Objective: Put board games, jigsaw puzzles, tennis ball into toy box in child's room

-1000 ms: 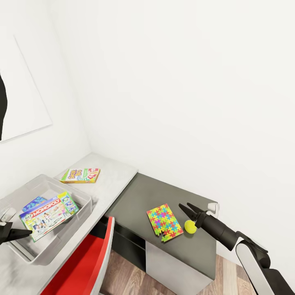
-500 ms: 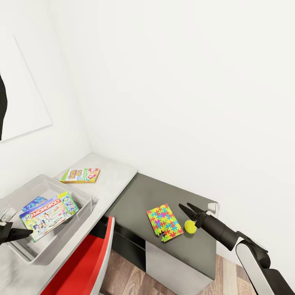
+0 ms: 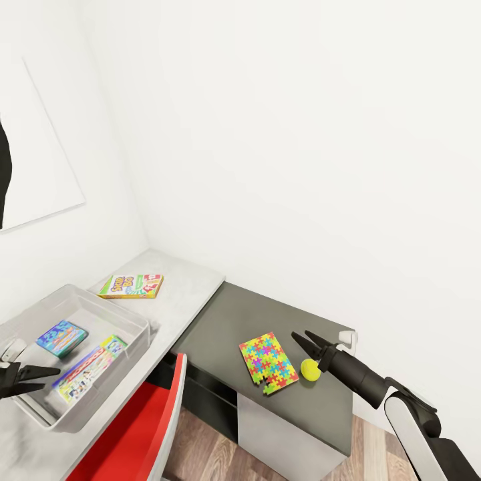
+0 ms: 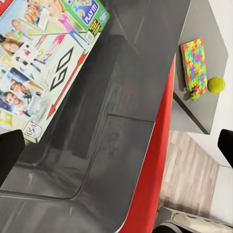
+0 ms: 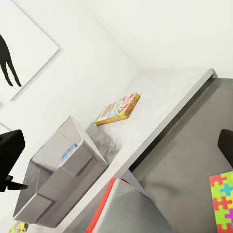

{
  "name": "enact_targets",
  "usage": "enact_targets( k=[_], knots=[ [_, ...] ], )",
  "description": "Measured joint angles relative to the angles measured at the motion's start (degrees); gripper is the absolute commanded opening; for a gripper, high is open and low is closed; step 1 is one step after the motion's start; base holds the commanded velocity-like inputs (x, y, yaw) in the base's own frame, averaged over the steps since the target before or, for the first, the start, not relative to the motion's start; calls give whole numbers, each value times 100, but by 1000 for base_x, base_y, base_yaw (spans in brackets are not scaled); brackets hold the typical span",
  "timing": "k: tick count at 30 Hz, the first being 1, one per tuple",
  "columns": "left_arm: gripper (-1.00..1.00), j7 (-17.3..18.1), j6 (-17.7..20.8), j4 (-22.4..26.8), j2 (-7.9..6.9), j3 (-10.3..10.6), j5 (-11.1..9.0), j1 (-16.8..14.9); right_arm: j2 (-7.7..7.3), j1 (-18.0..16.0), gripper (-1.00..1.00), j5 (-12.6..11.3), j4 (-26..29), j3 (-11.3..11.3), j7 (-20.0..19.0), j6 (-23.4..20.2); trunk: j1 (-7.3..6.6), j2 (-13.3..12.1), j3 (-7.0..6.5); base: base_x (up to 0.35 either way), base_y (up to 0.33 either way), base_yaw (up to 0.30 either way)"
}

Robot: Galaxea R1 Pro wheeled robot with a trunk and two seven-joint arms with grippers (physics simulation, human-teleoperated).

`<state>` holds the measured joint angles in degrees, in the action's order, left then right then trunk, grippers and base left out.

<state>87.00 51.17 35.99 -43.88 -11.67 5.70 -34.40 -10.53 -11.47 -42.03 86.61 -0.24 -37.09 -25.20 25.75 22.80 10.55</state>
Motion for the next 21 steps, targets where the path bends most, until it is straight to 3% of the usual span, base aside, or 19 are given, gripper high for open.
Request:
enact_targets(
  k=[15,18,21],
  knots=[
    [100,258,3,77,-250,-127,-105,-11,0,0,100,0,2,0,-2,4,0,0,-4,0,0,-2],
    [100,261,20,136,-282,-262,-187,-15,0,0,100,-1,3,0,-5,7,0,0,-16,0,0,-56],
    [100,269,94,197,-291,-560,-396,-18,0,-1,100,-1,3,0,-20,12,0,1,-35,0,0,-104]
  ],
)
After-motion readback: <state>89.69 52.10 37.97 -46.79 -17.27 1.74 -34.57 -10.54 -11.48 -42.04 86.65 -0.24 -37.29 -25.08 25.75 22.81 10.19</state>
